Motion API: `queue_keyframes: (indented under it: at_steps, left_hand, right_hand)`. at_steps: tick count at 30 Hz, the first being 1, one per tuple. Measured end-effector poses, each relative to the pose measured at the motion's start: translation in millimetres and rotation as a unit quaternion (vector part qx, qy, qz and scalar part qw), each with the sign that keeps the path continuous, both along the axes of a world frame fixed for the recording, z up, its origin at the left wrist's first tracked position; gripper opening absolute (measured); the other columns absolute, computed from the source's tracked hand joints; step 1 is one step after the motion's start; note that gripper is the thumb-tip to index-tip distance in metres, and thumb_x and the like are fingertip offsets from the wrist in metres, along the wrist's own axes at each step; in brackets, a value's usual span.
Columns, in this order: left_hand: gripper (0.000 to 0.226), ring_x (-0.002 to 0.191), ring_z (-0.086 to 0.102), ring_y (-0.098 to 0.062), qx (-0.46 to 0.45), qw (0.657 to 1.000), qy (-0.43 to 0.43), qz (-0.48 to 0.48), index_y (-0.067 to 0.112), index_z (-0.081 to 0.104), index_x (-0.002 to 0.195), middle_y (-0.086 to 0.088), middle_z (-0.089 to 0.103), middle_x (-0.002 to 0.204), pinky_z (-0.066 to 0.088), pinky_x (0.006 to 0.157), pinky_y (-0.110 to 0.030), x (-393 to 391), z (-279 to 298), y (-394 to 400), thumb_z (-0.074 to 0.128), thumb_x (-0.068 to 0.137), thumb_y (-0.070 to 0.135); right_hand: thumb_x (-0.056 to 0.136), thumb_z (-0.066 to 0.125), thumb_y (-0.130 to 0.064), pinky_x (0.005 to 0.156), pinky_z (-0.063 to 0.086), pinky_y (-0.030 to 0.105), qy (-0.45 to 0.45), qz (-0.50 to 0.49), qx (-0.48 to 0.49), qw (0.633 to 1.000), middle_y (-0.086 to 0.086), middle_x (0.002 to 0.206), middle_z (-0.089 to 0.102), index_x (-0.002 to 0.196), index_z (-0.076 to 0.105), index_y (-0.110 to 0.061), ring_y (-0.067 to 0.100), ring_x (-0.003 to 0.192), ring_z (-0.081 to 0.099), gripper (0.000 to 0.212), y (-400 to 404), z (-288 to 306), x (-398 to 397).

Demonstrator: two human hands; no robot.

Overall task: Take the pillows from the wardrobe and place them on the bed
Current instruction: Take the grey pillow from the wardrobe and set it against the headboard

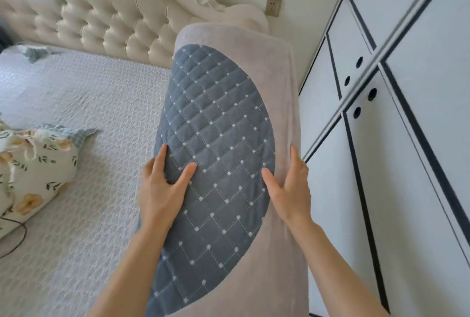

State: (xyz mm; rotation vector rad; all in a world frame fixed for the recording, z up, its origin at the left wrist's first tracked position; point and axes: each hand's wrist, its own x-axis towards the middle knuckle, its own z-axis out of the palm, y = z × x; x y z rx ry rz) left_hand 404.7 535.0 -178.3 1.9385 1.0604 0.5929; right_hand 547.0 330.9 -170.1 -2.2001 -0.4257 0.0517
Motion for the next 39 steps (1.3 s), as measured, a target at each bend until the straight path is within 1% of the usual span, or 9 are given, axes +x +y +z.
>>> queue_keyframes:
  at_steps: [5,10,13,19,24,28,32,36,39]
  left_hand:
    - [0.086,0.121,0.051,-0.018,-0.011,1.0,0.02,0.004,0.046,0.025,0.151,0.006,0.038,0.147,0.047,0.097,-0.044,68,-7,41,0.055,0.077,0.078]
    - [0.089,0.113,0.049,-0.011,-0.025,1.0,0.005,0.005,0.051,0.023,0.149,0.007,0.038,0.147,0.044,0.089,-0.036,147,-9,101,0.049,0.07,0.085]
    - [0.089,0.119,0.05,-0.013,-0.037,0.999,0.005,0.009,0.052,0.023,0.148,0.008,0.036,0.149,0.046,0.096,-0.041,192,-9,132,0.049,0.07,0.084]
    - [0.082,0.11,0.047,-0.01,-0.048,0.998,0.023,0.026,0.056,0.017,0.147,0.01,0.036,0.147,0.045,0.095,-0.044,267,-18,173,0.051,0.077,0.08]
    - [0.079,0.12,0.051,-0.017,-0.055,0.997,0.038,0.045,0.052,0.022,0.149,0.007,0.036,0.149,0.043,0.095,-0.039,327,-33,193,0.053,0.08,0.077]
    - [0.083,0.11,0.05,-0.012,-0.048,0.995,0.039,0.084,0.05,0.022,0.149,0.007,0.038,0.146,0.045,0.088,-0.04,383,-38,210,0.05,0.078,0.08]
    - [0.082,0.12,0.051,-0.017,-0.054,0.988,0.033,0.14,0.049,0.023,0.15,0.006,0.037,0.147,0.043,0.091,-0.039,436,-37,222,0.051,0.079,0.079]
    - [0.083,0.111,0.05,-0.013,-0.053,0.978,0.026,0.202,0.048,0.024,0.149,0.004,0.038,0.147,0.043,0.088,-0.037,471,-35,233,0.05,0.078,0.079]
    - [0.083,0.119,0.052,-0.019,-0.06,0.967,0.035,0.246,0.047,0.024,0.15,0.003,0.038,0.147,0.044,0.094,-0.041,485,-35,244,0.051,0.078,0.078]
  right_hand:
    - [0.085,0.062,-0.048,0.101,0.029,0.028,0.001,0.004,-0.015,1.0,0.005,0.152,0.032,0.151,0.02,-0.028,0.019,0.137,0.033,0.081,45,-3,72]
    - [0.084,0.066,-0.042,0.101,0.024,0.02,-0.005,0.008,-0.012,1.0,0.005,0.152,0.034,0.151,0.023,-0.025,0.016,0.136,0.033,0.082,107,4,155]
    - [0.084,0.068,-0.04,0.1,0.022,0.017,-0.008,0.011,-0.018,1.0,0.005,0.151,0.034,0.151,0.024,-0.023,0.013,0.135,0.033,0.082,139,9,203]
    - [0.084,0.067,-0.042,0.099,0.024,0.022,0.006,0.009,-0.04,0.999,0.006,0.152,0.033,0.151,0.024,-0.027,0.018,0.137,0.034,0.081,185,-1,280]
    - [0.083,0.067,-0.042,0.098,0.026,0.022,0.012,0.019,-0.045,0.999,0.007,0.15,0.036,0.15,0.025,-0.027,0.018,0.135,0.037,0.081,210,-18,345]
    - [0.083,0.066,-0.04,0.099,0.024,0.02,0.019,0.064,-0.037,0.997,0.006,0.151,0.036,0.151,0.024,-0.026,0.014,0.133,0.034,0.081,238,-27,414]
    - [0.082,0.066,-0.043,0.095,0.02,0.012,-0.004,0.124,-0.042,0.991,0.006,0.15,0.038,0.151,0.025,-0.025,0.012,0.131,0.033,0.081,271,-22,489]
    - [0.081,0.063,-0.048,0.098,0.025,0.018,-0.001,0.187,-0.042,0.981,0.005,0.151,0.037,0.151,0.023,-0.028,0.012,0.133,0.034,0.083,304,-19,542]
    - [0.081,0.063,-0.048,0.096,0.024,0.016,-0.005,0.229,-0.043,0.973,0.006,0.15,0.038,0.151,0.024,-0.027,0.011,0.13,0.036,0.083,332,-19,564]
